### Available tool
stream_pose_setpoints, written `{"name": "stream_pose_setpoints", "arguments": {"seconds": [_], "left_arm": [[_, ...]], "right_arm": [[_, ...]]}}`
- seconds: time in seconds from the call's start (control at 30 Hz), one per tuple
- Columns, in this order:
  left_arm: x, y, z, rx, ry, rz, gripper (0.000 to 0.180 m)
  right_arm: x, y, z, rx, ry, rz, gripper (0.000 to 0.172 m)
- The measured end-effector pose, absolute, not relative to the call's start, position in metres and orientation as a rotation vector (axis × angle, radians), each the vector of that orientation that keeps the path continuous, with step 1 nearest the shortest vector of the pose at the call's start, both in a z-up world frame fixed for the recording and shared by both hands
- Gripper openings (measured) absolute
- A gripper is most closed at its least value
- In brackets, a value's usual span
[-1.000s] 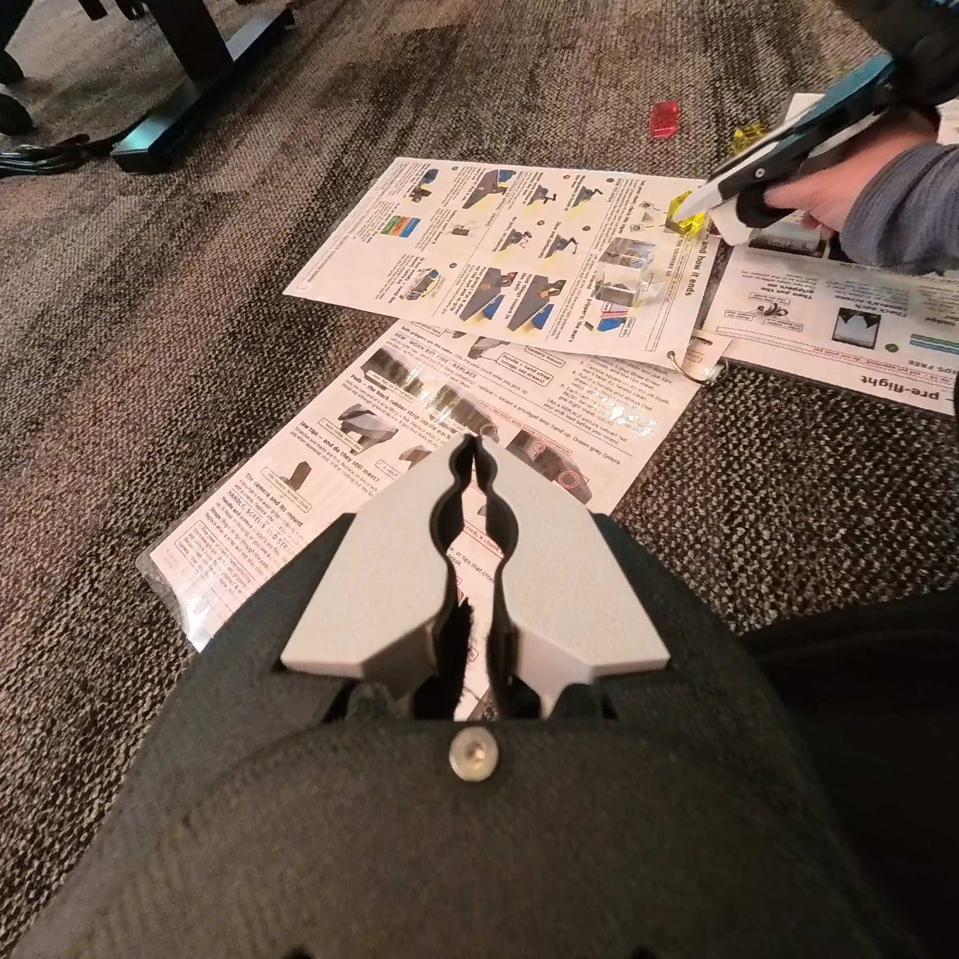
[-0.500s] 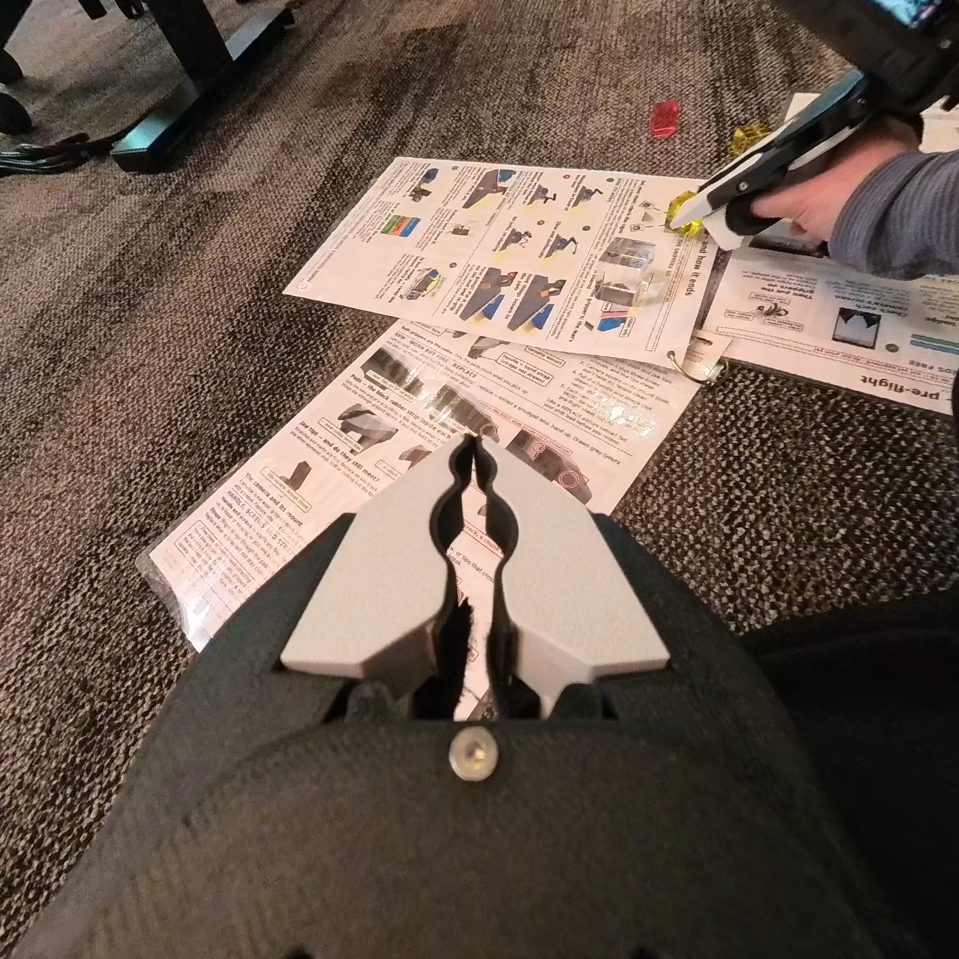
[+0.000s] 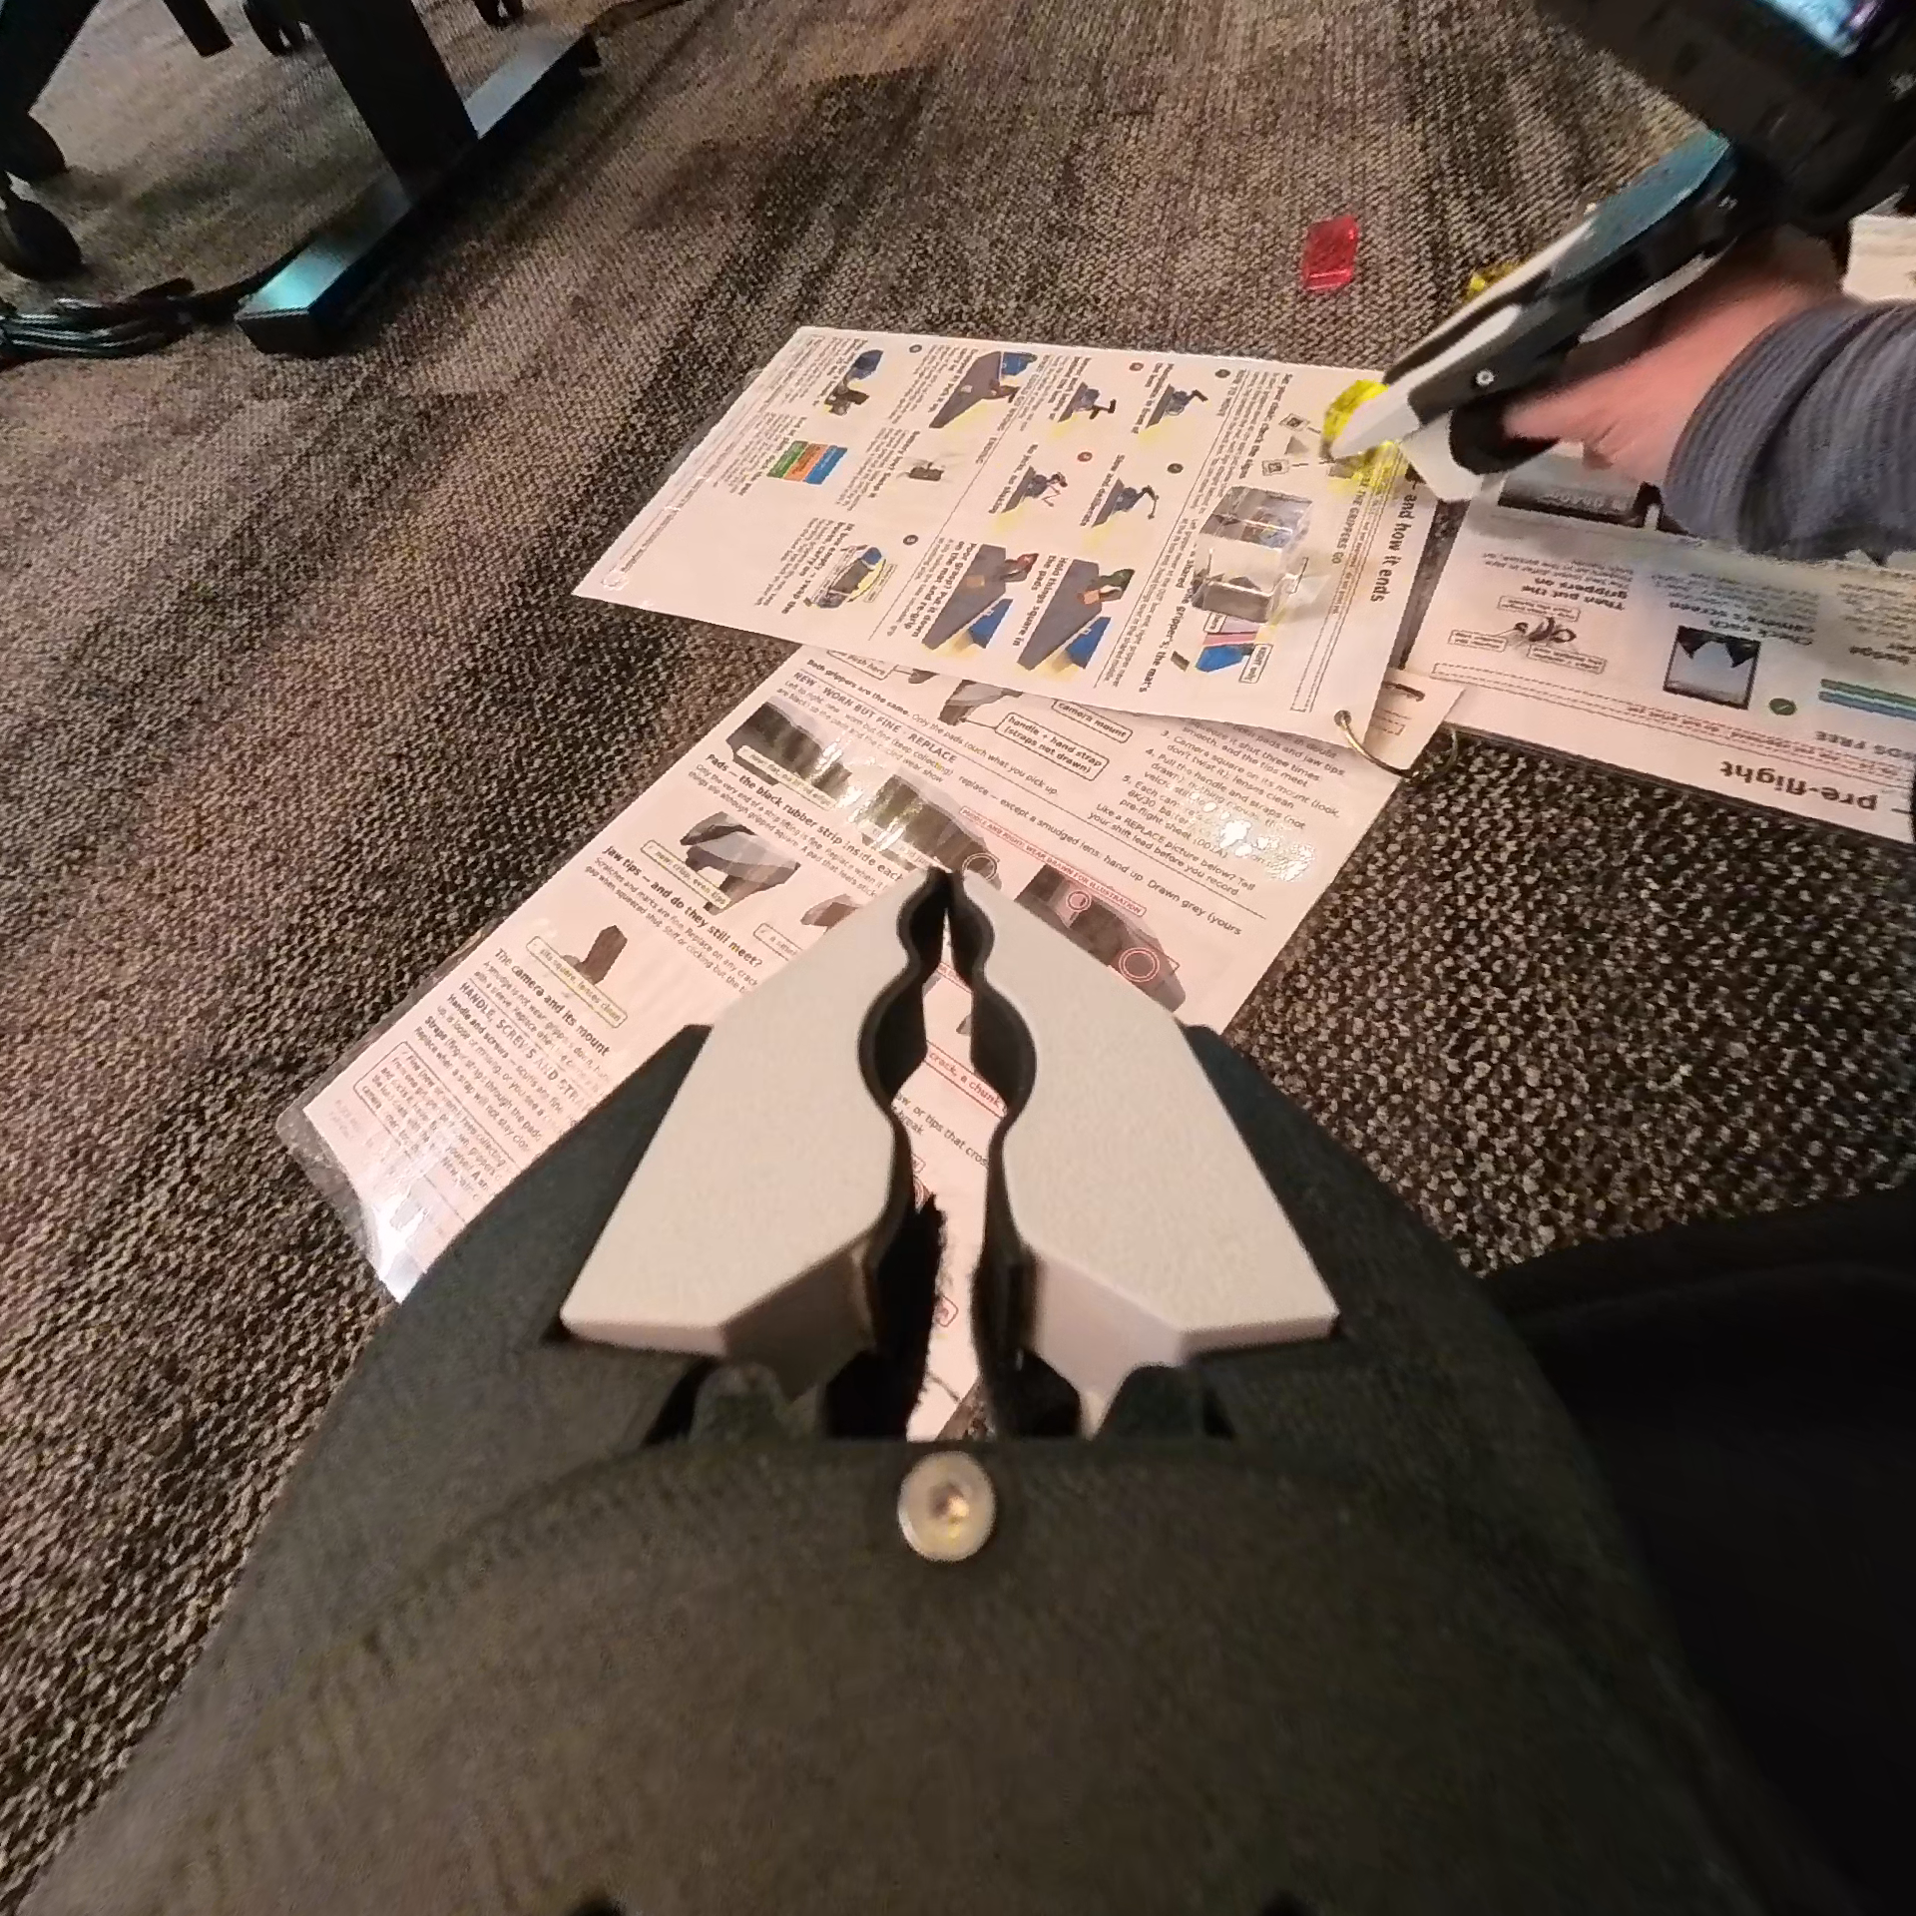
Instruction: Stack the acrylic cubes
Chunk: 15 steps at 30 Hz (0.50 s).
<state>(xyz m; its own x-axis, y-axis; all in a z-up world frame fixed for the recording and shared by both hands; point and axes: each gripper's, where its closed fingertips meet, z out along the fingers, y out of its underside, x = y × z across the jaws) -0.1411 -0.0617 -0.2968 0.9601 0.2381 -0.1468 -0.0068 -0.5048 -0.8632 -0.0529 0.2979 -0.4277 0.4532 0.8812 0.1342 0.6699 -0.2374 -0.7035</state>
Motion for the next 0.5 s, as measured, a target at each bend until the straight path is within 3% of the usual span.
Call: {"name": "stream_pose_setpoints", "arguments": {"seconds": [0.5], "left_arm": [[-0.140, -0.063, -0.293, -2.071, -0.164, 0.309, 0.000]], "right_arm": [[-0.083, 0.248, -0.380, -1.908, -1.310, 0.645, 0.025]]}}
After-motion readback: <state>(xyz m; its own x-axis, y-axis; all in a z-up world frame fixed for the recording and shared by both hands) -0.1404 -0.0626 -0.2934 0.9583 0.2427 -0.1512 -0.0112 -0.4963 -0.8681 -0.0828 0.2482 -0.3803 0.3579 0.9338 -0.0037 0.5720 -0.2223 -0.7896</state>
